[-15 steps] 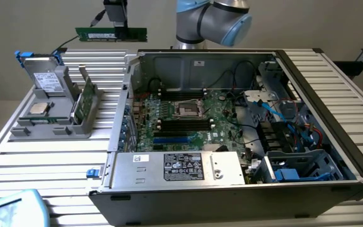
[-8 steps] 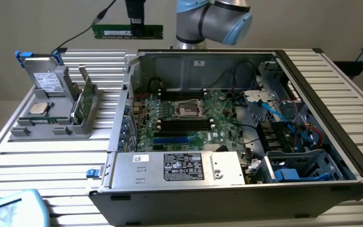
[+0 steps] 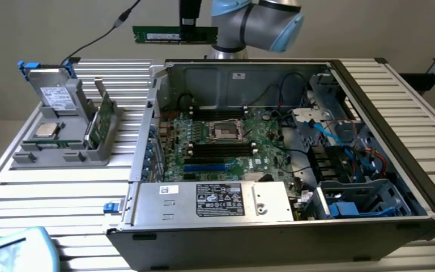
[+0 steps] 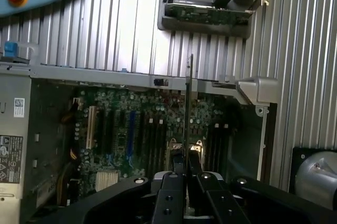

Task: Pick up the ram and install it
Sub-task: 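Pick up the ram and move it above insertion slot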

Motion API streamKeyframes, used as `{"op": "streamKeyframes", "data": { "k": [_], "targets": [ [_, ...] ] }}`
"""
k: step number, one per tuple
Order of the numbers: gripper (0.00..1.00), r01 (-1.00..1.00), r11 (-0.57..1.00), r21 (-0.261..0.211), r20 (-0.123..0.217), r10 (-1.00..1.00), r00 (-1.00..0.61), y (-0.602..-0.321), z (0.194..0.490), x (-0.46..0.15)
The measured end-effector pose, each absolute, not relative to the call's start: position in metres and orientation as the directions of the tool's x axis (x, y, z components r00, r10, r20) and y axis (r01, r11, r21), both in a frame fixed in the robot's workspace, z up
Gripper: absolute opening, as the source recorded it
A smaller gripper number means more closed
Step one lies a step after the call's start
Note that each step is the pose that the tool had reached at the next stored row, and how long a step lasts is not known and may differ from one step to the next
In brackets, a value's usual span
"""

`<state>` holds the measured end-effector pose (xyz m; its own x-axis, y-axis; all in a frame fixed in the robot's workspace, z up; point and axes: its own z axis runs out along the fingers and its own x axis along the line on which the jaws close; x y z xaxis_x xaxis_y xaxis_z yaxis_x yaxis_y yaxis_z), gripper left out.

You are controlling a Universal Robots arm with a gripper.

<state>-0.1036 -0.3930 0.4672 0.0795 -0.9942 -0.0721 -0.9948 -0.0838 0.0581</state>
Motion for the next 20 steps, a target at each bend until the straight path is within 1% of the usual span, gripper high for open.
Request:
{"op": "streamKeyframes", "data": {
  "k": [20],
  "targets": [
    [0.14, -0.995, -0.084, 0.058, -0.072, -0.994, 0.080, -0.393, 0.475, -0.039]
  ]
}}
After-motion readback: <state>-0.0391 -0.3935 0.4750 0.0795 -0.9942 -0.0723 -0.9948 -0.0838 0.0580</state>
